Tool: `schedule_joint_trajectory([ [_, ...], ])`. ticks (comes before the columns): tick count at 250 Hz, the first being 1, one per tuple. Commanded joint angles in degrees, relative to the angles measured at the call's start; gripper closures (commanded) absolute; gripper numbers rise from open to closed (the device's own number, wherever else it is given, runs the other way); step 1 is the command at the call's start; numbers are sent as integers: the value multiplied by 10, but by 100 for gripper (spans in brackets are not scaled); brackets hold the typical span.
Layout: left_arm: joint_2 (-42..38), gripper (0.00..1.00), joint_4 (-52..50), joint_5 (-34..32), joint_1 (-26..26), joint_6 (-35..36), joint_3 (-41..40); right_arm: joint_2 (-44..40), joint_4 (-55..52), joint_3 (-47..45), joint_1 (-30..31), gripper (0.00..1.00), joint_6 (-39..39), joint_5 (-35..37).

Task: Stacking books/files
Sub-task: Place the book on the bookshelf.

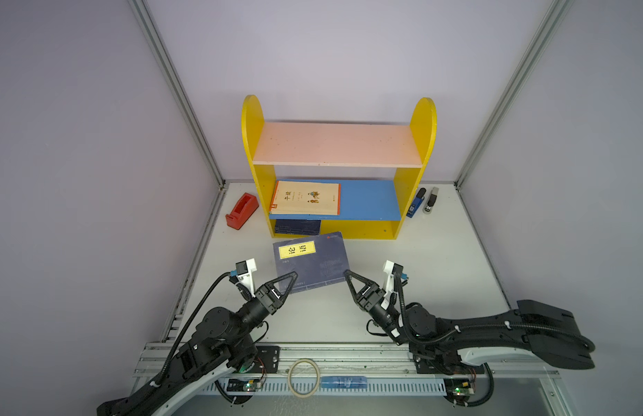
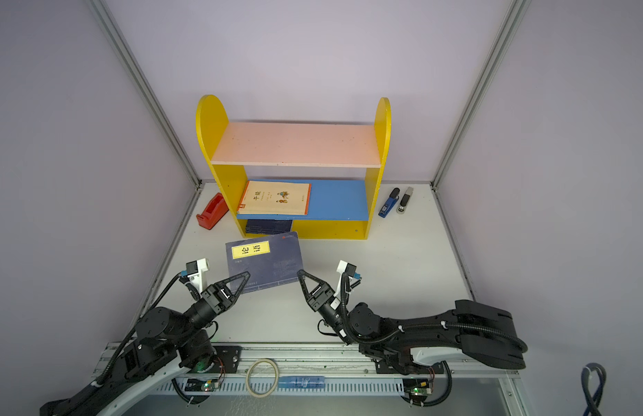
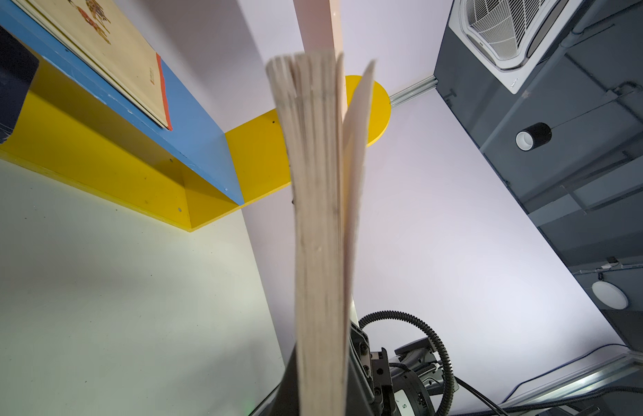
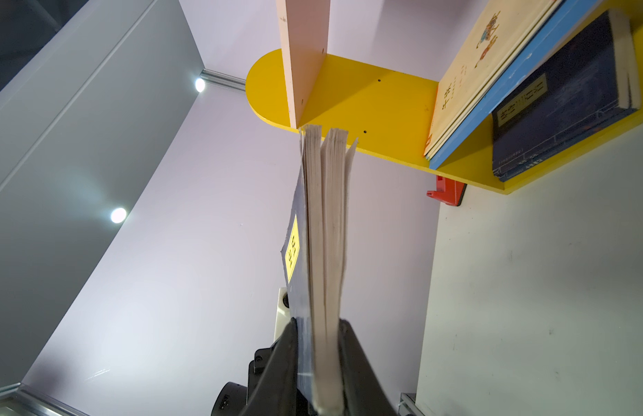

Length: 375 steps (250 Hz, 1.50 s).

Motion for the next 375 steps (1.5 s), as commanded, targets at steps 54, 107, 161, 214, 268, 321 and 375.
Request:
schedule_joint_trajectory([
  [54,-1,100,20,13,0,2,8,14,13,4,0,99,2,-10],
  [107,-1,63,-50,-24,1,13,40,14,-19,-6,0,100,52,32],
  [161,-2,9,-381,-223,1,-71,154,59,-149,19,-2,100,195,154],
  [214,7,0,-416,-333,-43,15,186,225,6,51,-55,100,202,91],
  [268,32,0,-452,-434,-186,-1,188,393,166,90,-85,100,179,64],
  [321,10,0,-516,-527,-313,-17,186,392,154,97,-96,100,143,64],
  [375,236,0,-453,-522,-363,-30,207,371,115,81,-98,100,156,55],
])
